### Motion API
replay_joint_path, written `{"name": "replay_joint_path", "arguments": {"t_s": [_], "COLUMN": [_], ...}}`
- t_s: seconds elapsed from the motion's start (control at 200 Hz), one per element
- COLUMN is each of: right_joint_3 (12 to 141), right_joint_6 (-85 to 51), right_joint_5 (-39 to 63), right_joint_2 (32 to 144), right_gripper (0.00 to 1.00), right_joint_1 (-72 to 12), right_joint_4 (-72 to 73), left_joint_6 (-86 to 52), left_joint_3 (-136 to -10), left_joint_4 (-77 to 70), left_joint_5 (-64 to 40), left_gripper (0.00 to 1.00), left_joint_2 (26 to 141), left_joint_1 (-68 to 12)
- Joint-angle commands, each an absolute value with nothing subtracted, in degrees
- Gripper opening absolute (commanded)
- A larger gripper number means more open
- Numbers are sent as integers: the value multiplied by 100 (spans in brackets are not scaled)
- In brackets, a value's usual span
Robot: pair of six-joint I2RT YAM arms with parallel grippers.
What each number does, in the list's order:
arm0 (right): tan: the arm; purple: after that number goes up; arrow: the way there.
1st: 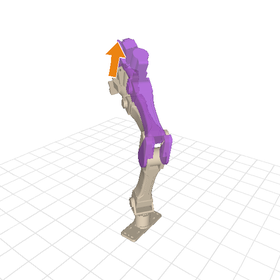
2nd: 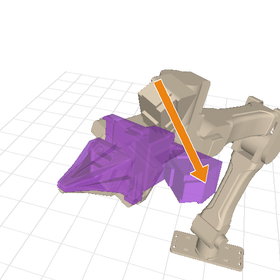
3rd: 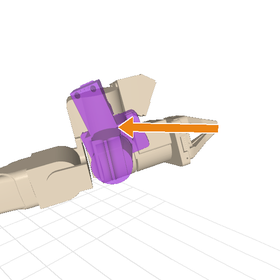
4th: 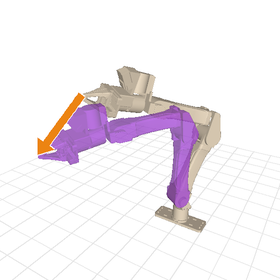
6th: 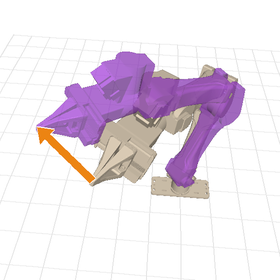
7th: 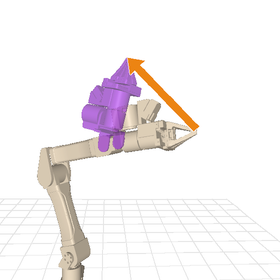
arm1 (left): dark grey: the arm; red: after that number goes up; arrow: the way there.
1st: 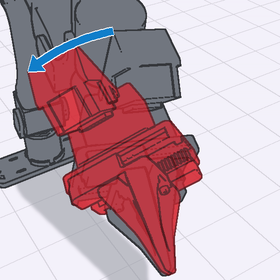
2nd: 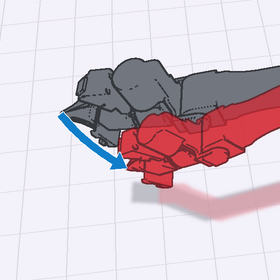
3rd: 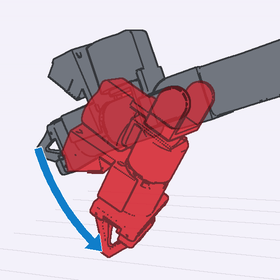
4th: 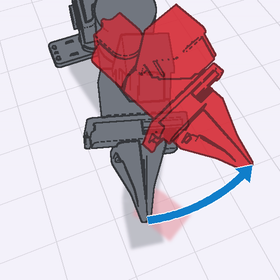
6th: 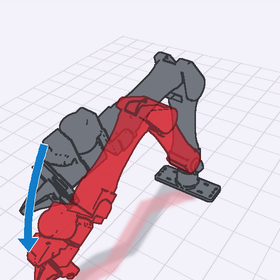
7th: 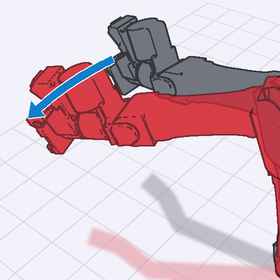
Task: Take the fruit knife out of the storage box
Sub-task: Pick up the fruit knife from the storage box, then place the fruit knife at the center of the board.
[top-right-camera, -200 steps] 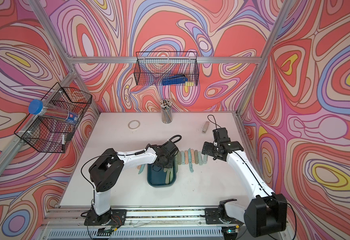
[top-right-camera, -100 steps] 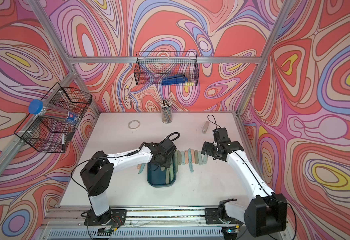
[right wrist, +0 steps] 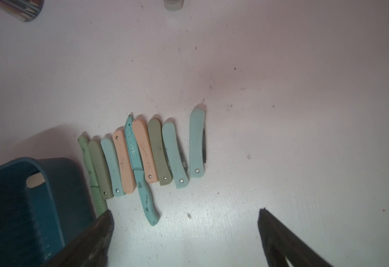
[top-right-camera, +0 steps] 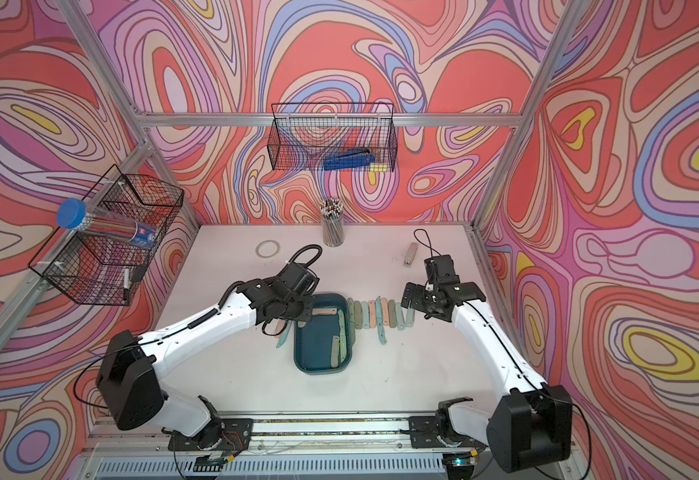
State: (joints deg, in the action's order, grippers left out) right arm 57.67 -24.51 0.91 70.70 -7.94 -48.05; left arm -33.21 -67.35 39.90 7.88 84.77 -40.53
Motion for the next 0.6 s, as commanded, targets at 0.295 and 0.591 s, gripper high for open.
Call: {"name": "replay_joint_path", "arguments": {"t_s": [0.295, 0.591], "right_joint_3": [5752, 5679], "right_joint_6": [-2383, -2406], "right_joint_5": [176, 287], "right_joint_2": [7251, 7301], "right_gripper": [98, 98], "right_joint_1": [-781, -778], "right_joint_4": [-4759, -4739], "left_joint_6": [-3455, -3149], "left_joint_3": [-5030, -4758], "left_joint_4": [3711, 2633], "left_joint_5": [1221, 845], "left_gripper": [18, 11], "left_joint_2": [7414, 8472], "left_joint_1": [-2564, -2225]}}
